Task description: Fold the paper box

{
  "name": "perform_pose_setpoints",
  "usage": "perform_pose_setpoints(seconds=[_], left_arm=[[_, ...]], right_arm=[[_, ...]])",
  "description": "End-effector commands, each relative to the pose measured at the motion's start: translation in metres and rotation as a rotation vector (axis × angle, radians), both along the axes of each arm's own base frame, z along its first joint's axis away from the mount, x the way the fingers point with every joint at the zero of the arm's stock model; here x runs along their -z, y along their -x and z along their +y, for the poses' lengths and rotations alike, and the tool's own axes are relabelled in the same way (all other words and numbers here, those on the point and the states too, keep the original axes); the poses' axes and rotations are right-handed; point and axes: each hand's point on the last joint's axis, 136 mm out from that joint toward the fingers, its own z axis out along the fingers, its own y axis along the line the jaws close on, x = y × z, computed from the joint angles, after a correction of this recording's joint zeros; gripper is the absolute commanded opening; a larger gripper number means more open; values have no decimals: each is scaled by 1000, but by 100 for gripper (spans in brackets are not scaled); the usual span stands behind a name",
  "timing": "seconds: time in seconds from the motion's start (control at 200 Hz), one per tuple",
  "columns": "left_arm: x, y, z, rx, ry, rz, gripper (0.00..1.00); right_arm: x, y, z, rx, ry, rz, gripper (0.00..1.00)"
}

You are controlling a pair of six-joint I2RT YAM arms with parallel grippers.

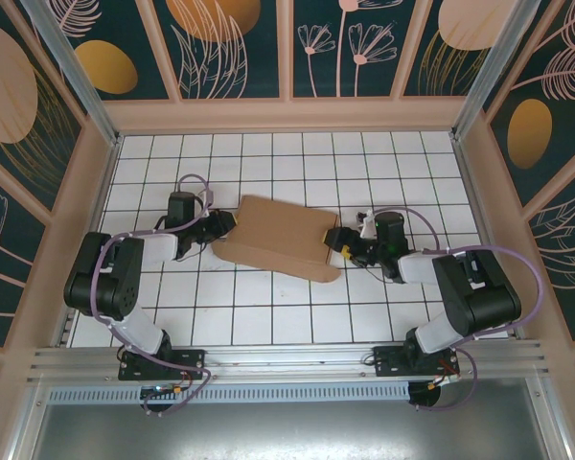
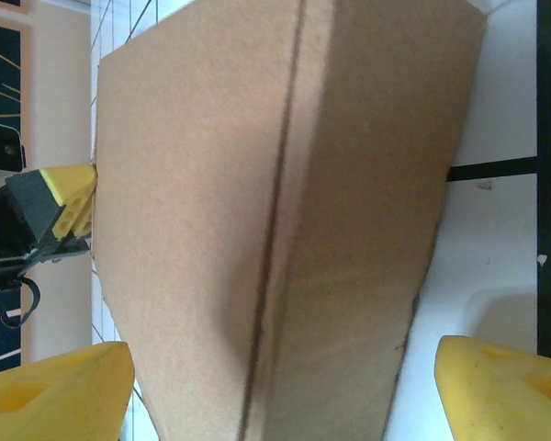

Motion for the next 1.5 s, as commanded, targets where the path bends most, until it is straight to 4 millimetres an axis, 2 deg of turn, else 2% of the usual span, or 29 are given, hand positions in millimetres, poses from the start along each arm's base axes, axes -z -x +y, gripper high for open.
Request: perform_pose_setpoints(seconds=[0.0, 0.145, 0.265, 0.44, 0.54, 0.625, 0.64, 0.751, 0.861, 0.931, 1.006, 1.086, 1.151, 1.216, 1.336, 1.496], left_arm=[[62, 35, 27, -54, -89, 242, 14], [60, 35, 30, -41, -98, 245, 13], [62, 36, 30, -29, -112, 250, 13], [62, 33, 29, -32, -104, 248, 13], [53, 28, 26, -40, -76, 227, 13], [42, 23, 26, -48, -71, 212, 17], [31, 20, 26, -52, -71, 186, 19], [-8, 9, 45, -124, -171, 100, 30], [-56, 5, 68, -246, -237, 4, 40], [-74, 12, 76, -324, -213, 0, 45], [-79, 24, 63, -338, -94, 59, 45], [-76, 39, 25, -266, 84, 119, 47], [-74, 53, 5, -284, 112, 147, 53], [-70, 64, -4, -346, 126, 182, 58], [-63, 77, -14, -407, 223, 269, 62], [-59, 78, -24, -409, 215, 297, 64]], right_arm=[[8, -3, -9, 32, 72, 11, 86], [3, -4, -2, 8, 23, 18, 87], [-6, -5, 15, -51, -85, 32, 87], [-33, -2, 38, -124, -303, 14, 84], [-40, 2, 48, -153, -353, 8, 72], [-38, -1, 43, -98, -345, -7, 61], [-37, -2, 41, -84, -341, -11, 59], [-33, -6, 23, 46, -295, -49, 41], [-30, -6, 14, 139, -250, -87, 40], [-28, -5, 10, 207, -228, -113, 40], [-30, -1, 15, 248, -226, -149, 39], [-33, 3, 27, 265, -249, -158, 39], [-34, 6, 32, 288, -281, -155, 39], [-35, 6, 34, 306, -305, -148, 39], [-30, 8, 43, 298, -302, -135, 39], [-28, 9, 49, 287, -288, -133, 39]])
